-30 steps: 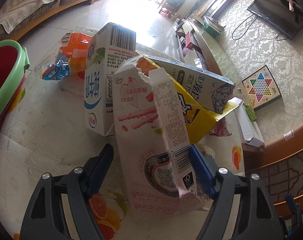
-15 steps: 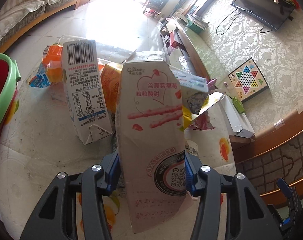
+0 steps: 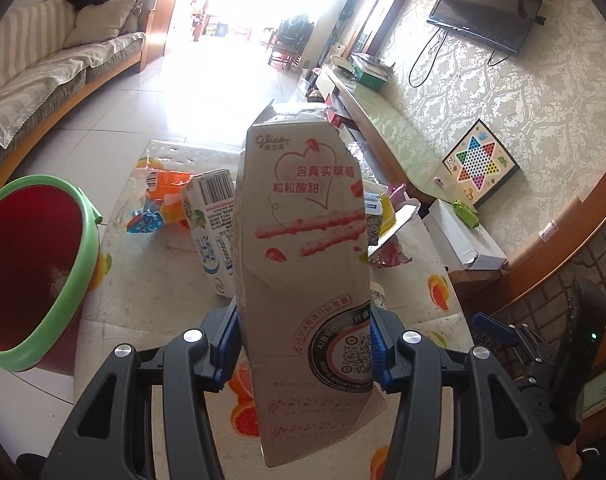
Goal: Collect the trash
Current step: 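Lift the pink snack box with the left gripper while the right gripper grasps the patterned paper cup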
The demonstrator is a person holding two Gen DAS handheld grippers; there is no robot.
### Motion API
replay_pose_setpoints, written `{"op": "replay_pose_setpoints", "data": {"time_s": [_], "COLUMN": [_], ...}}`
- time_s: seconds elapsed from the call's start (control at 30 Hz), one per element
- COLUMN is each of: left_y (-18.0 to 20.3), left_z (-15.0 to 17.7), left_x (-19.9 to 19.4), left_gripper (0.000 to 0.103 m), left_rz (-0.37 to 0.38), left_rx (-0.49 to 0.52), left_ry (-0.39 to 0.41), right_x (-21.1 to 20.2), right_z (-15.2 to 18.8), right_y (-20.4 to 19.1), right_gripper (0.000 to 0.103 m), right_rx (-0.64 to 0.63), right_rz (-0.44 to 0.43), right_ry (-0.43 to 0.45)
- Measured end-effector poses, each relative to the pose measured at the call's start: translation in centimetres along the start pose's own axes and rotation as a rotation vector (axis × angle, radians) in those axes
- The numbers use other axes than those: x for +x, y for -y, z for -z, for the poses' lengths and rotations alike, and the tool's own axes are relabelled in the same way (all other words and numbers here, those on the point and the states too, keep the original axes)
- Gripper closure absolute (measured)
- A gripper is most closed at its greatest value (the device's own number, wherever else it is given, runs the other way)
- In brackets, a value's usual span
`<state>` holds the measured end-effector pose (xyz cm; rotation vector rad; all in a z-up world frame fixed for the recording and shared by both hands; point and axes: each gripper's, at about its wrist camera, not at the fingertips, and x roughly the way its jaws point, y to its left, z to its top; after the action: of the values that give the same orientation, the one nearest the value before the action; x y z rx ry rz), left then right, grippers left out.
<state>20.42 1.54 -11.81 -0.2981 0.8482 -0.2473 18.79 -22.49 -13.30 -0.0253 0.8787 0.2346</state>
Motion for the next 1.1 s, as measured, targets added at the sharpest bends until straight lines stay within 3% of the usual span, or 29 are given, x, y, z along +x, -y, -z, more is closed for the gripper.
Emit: {"op": "replay_pose_setpoints", "data": {"time_s": [0.37, 0.5, 0.63, 0.8, 1.1], "left_y": [-2.7, -3.8, -4.4, -4.6, -5.0], "left_z": [1.9, 2.0, 2.1, 2.3, 2.7], "left_x": [-3.8, -4.8, -5.4, -5.9, -6.6], "left_gripper": [0.054, 0.054, 0.054, 0.054, 0.054], "left_rz": [-0.027, -0.033, -0.028, -0.016, -0.014], "left_rx": [-0.001, -0.008, -0.019, -0.014, -0.007], "left_ry": [0.029, 0.039, 0.048, 0.059, 0.076], "right_x": [7.2, 8.7, 9.9, 9.7, 6.5], "right_z": [-1.9, -1.8, -1.5, -1.0, -1.3], "right_y": [-1.1, -0.7, -0.4, -0.8, -2.6], "right_gripper": [0.007, 0.024, 0.032, 0.065, 0.067], "right_rx": [0.107, 0.145, 0.169, 0.161, 0.085], "right_rz": [-0.023, -0.013, -0.023, -0.063, -0.075], "right_ry": [-0.096, -0.134, -0.169, -0.164, -0.134]}}
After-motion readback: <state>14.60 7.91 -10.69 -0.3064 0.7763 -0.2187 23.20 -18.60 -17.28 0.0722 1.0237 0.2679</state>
